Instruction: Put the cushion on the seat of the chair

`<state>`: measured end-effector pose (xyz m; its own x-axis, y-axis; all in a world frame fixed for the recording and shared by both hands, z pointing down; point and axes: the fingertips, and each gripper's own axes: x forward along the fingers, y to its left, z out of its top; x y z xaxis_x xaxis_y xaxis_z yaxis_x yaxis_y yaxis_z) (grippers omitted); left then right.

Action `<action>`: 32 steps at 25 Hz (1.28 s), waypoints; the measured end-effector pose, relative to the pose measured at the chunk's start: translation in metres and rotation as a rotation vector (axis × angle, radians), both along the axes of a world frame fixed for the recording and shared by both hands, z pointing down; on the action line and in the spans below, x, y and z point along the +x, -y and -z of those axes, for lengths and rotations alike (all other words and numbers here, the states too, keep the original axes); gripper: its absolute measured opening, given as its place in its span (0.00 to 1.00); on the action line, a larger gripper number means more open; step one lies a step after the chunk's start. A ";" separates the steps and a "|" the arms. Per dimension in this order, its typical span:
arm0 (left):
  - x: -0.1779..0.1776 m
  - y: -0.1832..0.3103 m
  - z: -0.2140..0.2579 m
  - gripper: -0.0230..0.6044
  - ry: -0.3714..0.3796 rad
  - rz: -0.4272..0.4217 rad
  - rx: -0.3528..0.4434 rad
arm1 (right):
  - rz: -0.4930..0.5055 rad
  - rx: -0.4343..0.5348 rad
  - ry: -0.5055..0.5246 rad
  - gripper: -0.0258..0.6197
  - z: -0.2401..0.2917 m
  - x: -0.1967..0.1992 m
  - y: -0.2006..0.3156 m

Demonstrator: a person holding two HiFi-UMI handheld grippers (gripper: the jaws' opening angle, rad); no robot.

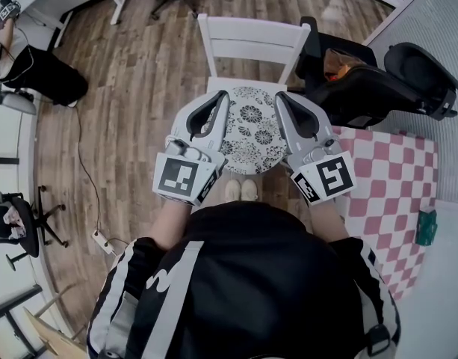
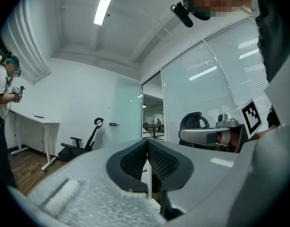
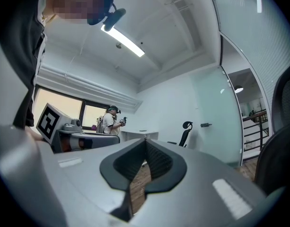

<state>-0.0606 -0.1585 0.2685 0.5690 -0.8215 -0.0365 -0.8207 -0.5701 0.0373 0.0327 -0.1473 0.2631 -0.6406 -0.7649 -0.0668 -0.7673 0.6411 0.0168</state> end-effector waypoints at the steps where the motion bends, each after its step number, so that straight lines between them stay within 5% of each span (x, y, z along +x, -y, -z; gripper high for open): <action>1: 0.000 0.000 0.000 0.04 0.000 0.001 -0.004 | -0.001 -0.004 0.001 0.04 -0.001 0.000 0.000; 32: -0.006 0.016 -0.025 0.04 0.036 0.048 -0.073 | -0.070 -0.083 -0.016 0.04 -0.020 0.015 0.013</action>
